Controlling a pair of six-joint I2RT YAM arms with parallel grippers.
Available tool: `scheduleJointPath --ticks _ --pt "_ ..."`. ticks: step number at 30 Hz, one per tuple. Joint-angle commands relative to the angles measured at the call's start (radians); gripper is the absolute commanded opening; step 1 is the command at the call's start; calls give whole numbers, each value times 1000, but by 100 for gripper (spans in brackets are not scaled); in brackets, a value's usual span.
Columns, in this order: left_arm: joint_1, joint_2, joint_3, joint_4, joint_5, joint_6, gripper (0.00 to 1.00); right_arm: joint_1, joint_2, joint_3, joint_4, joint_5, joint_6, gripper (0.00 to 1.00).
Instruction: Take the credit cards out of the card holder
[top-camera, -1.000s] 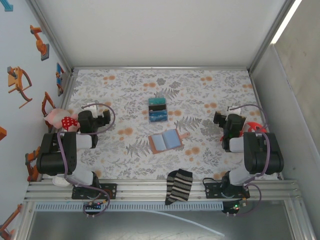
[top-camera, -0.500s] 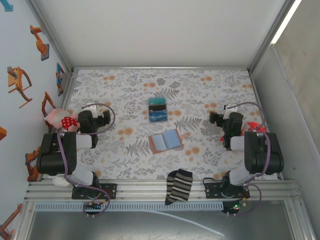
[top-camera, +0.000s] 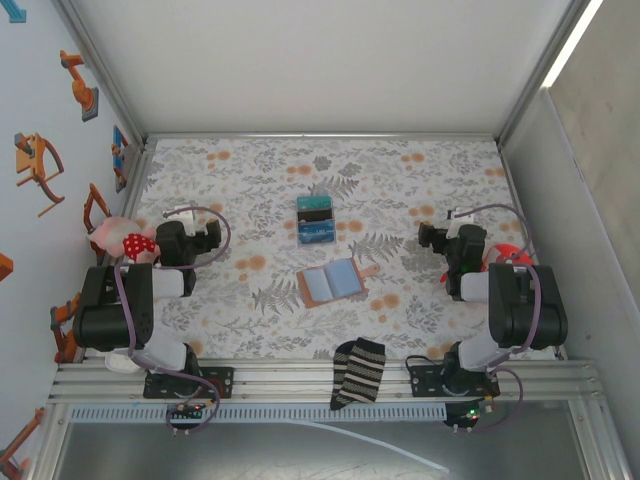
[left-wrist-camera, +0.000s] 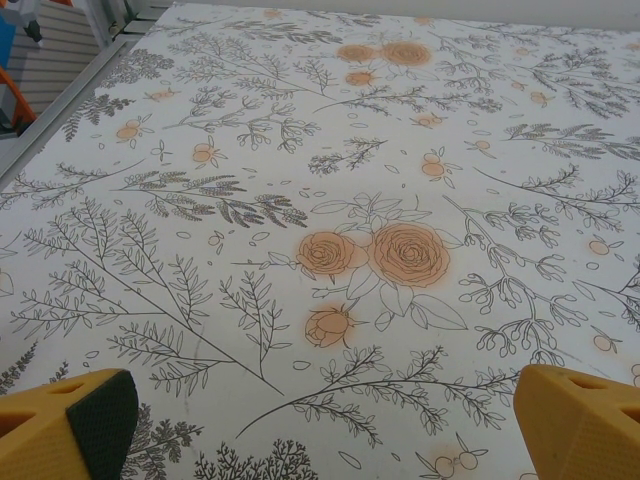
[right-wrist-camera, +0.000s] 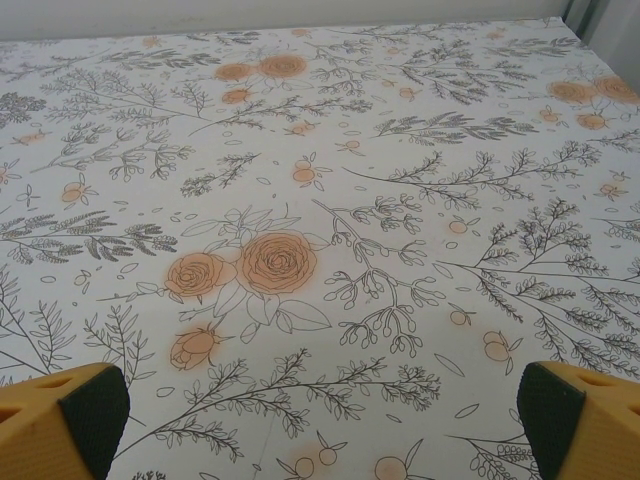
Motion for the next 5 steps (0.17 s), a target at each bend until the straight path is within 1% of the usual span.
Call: scheduleJointPath --ticks 1,5 --pt "-6 -7 14 -5 -1 -4 97 -6 0 20 13 -9 -11 99" --pt "-6 -6 13 -4 -1 -4 97 -7 0 20 13 -9 -10 99"
